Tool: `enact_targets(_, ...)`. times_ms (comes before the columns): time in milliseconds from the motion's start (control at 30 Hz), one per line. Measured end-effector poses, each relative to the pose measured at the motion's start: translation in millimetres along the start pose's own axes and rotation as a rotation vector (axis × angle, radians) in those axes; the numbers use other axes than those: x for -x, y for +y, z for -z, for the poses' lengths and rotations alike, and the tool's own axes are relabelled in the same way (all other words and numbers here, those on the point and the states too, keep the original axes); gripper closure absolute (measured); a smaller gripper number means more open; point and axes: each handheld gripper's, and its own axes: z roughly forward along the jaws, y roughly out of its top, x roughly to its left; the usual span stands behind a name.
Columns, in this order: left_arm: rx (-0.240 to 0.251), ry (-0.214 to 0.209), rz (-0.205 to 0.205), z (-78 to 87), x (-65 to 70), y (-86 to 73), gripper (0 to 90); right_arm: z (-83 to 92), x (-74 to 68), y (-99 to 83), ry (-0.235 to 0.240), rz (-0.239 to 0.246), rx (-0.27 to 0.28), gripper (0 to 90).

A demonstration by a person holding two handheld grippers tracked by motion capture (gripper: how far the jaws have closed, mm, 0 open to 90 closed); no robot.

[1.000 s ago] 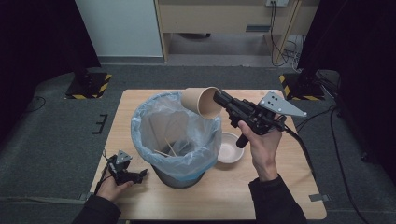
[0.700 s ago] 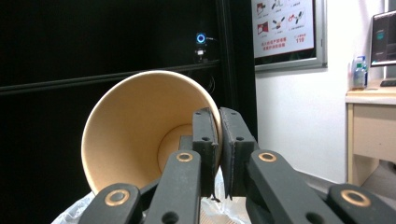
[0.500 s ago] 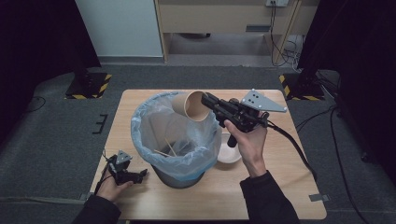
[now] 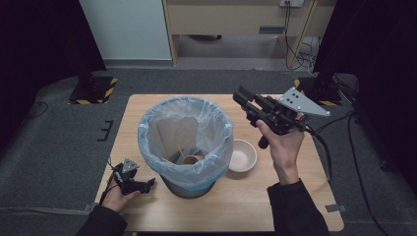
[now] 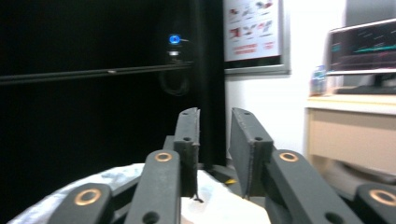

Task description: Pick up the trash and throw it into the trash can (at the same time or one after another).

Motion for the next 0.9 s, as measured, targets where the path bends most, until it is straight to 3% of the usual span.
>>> enact_targets(133, 0.000, 0.000, 0.000, 0.0, 0.0, 0.0, 0.0, 17.0, 17.1, -1.4, -0.040, -0.063, 0.050, 65.5)
enact_targets(167, 0.000, 0.000, 0.000, 0.0, 0.0, 0.0, 0.0, 26.2, 27.3, -7.4, -0.078, -0.066, 0.046, 64.1)
enact_targets(300, 0.000, 0.000, 0.000, 0.0, 0.0, 0.0, 0.0, 38.6, 41.4, -25.5, -0.119, -0.095, 0.034, 60.6)
enact_targets(367, 0.000, 0.000, 0.000, 0.0, 0.0, 0.0, 0.0, 49.1, 55.2, -52.7, -0.164, -0.107, -0.023, 59.9)
enact_targets(400, 0.000, 0.000, 0.000, 0.0, 0.0, 0.0, 0.0, 49.1, 55.2, -52.7, -0.164, -0.107, -0.023, 59.9)
enact_targets(433, 0.000, 0.000, 0.000, 0.0, 0.0, 0.0, 0.0, 55.2, 65.2, -72.5, -0.194, -0.128, -0.054, 59.7)
enact_targets(500, 0.000, 0.000, 0.000, 0.0, 0.0, 0.0, 0.0, 56.7, 70.9, -81.4, -0.215, -0.136, -0.077, 59.4)
enact_targets(567, 0.000, 0.000, 0.000, 0.0, 0.0, 0.0, 0.0, 60.1, 85.9, -100.7, -0.278, -0.126, -0.155, 57.6)
enact_targets(667, 0.000, 0.000, 0.000, 0.0, 0.0, 0.0, 0.0, 61.0, 93.3, -114.3, -0.294, -0.146, -0.191, 56.1)
enact_targets(700, 0.000, 0.000, 0.000, 0.0, 0.0, 0.0, 0.0, 60.8, 100.2, -127.8, -0.312, -0.156, -0.227, 55.5)
enact_targets(733, 0.000, 0.000, 0.000, 0.0, 0.0, 0.0, 0.0, 60.8, 100.2, -127.8, -0.312, -0.156, -0.227, 55.5)
enact_targets(900, 0.000, -0.001, -0.001, 0.0, 0.1, 0.0, 0.0, 58.0, 113.1, -164.4, -0.358, -0.187, -0.309, 52.9)
